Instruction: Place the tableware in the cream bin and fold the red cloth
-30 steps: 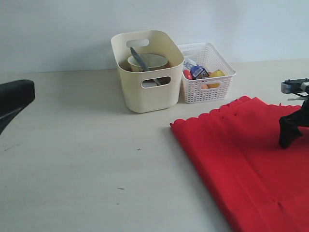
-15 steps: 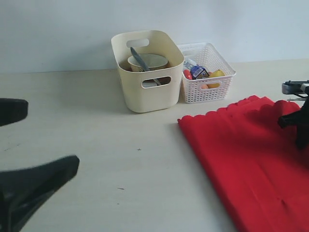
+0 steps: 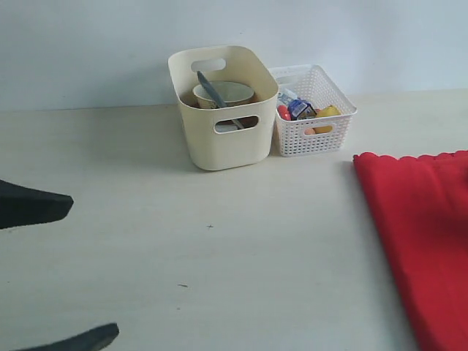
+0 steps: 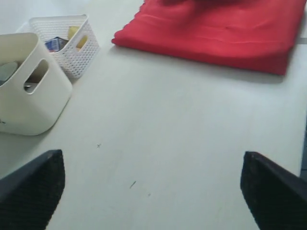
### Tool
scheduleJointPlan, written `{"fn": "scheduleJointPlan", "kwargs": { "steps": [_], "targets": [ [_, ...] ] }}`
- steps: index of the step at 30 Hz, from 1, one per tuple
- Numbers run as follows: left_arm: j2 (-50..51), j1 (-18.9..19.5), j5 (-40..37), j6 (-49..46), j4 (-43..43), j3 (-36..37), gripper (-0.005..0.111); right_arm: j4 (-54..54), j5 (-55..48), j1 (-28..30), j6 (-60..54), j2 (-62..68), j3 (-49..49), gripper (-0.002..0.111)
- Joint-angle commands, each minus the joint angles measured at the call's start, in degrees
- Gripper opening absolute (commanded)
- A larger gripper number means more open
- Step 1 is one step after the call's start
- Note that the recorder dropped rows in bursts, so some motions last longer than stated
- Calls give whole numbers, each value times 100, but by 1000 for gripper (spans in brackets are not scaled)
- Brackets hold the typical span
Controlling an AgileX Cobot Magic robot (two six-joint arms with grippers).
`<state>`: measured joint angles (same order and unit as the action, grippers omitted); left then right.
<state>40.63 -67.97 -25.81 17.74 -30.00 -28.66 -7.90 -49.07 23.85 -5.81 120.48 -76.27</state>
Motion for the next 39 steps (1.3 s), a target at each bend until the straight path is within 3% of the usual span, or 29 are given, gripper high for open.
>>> {"fn": "scheduleJointPlan", "kwargs": {
  "steps": [1, 4, 6, 18, 39],
  "targets": [
    [50, 977, 814, 90, 535, 176, 94, 43, 276, 59, -10, 96, 51, 0],
    [383, 1635, 1438, 57, 1173, 332, 94, 181, 312, 59, -10, 96, 51, 0],
    [598, 1842, 1602, 71, 1447, 332, 94, 300, 354, 59, -10, 96, 51, 0],
    [1345, 2927, 2286, 328, 1019, 332, 94, 357, 513, 59, -21, 184, -133, 0],
    [1317, 3015, 2063, 328, 932, 387, 94, 1112, 367, 59, -454, 487, -295, 0]
  ]
}}
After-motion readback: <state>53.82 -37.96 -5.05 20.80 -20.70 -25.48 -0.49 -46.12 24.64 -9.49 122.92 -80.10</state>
